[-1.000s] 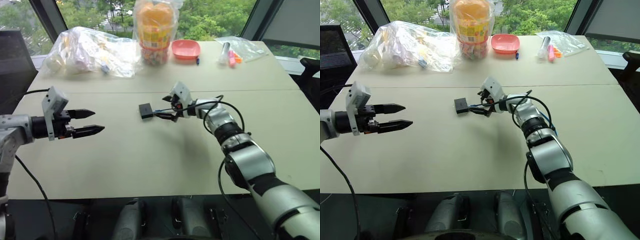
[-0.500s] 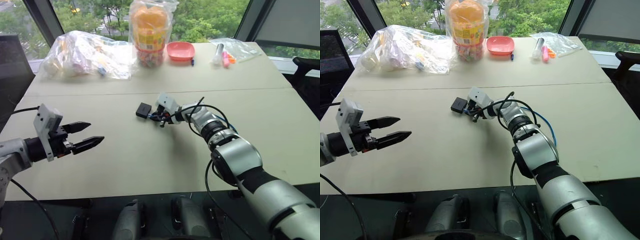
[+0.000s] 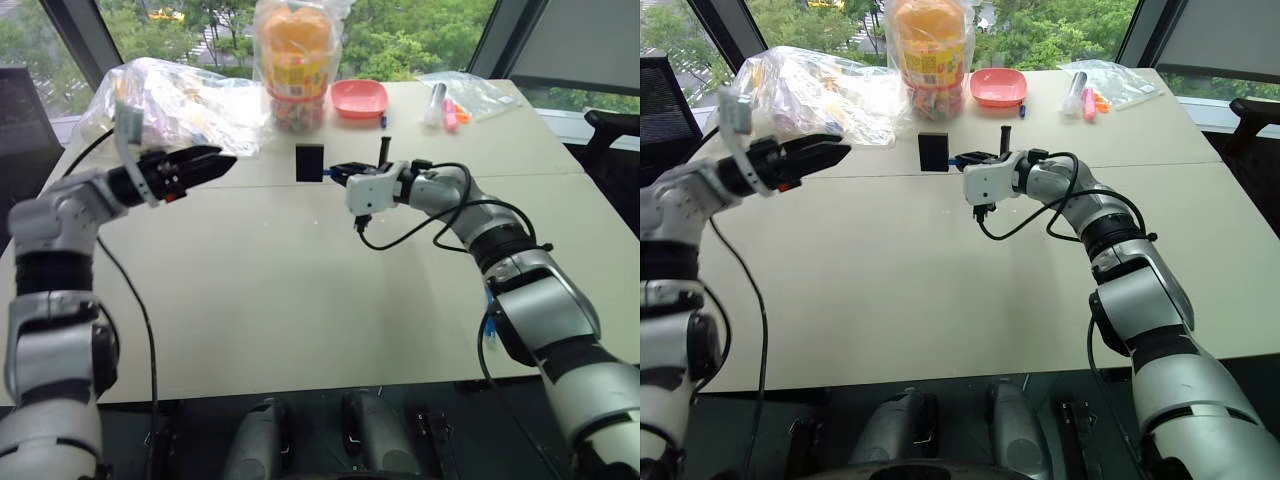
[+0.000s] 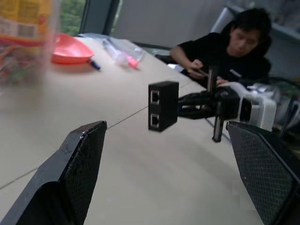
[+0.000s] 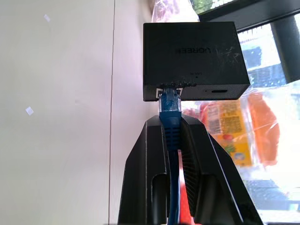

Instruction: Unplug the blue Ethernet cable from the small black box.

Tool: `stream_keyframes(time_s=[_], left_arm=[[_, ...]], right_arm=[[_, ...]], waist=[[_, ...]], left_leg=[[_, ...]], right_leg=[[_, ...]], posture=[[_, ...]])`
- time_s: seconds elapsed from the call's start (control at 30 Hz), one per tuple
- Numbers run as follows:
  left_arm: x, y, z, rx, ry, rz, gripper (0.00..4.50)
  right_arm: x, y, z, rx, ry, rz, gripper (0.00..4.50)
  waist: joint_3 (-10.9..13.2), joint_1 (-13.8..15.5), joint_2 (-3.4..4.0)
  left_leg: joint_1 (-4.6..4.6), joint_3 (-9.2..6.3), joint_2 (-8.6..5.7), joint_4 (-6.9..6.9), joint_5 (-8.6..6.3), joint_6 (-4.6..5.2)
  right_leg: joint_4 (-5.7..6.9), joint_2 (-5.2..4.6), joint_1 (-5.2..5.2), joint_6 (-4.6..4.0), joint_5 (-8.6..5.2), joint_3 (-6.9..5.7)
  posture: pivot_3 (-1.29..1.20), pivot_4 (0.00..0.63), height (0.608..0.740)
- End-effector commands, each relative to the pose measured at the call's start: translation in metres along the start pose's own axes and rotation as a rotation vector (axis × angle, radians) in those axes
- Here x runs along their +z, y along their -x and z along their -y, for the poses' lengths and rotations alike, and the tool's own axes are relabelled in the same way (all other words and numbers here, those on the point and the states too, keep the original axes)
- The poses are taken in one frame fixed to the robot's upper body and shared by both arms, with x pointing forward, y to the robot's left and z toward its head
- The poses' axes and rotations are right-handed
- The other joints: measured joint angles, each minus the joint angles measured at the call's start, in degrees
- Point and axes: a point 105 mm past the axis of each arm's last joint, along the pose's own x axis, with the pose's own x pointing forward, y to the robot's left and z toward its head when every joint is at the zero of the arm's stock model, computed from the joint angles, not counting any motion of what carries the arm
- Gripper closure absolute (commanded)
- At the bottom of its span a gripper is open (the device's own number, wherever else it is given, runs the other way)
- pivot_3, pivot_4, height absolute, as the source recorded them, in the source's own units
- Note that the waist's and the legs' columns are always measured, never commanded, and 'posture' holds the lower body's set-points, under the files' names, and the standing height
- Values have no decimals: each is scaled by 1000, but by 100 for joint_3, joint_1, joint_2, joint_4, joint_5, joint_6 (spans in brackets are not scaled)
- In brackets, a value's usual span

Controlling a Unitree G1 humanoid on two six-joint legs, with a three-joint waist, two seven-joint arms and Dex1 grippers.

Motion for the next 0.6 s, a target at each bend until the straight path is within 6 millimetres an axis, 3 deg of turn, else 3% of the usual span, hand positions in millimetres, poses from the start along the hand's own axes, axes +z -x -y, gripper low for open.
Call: stream_keyframes(time_s=[0.03,0.23,0.57,0.6], left_arm=[[8,-9,4,-85,-30,-18,218],[-1,-35,10,-182,-55,-102,218],[-12,-68,12,-188,-84,-131,218],[-14,-70,12,-186,-87,-134,479]], right_arm=[[13,5,24,-89,33,64,4450],[22,9,27,-98,21,104,4450],[42,11,21,-83,3,158,4450],[45,11,21,-82,10,160,4490]], waist=[[0,-15,0],[1,13,-1],[2,29,-3],[2,31,-3]], left_leg=[[1,5,2,0,-1,2],[-1,2,5,3,-16,29],[-3,-2,3,10,-27,47],[-3,-2,3,10,-27,48]], right_leg=[[-1,3,-1,1,-1,3],[1,8,-1,9,-6,7],[4,3,0,12,-7,6],[4,3,0,12,-7,7]], posture=[[0,150,740],[0,150,740],[0,150,740],[0,150,740]])
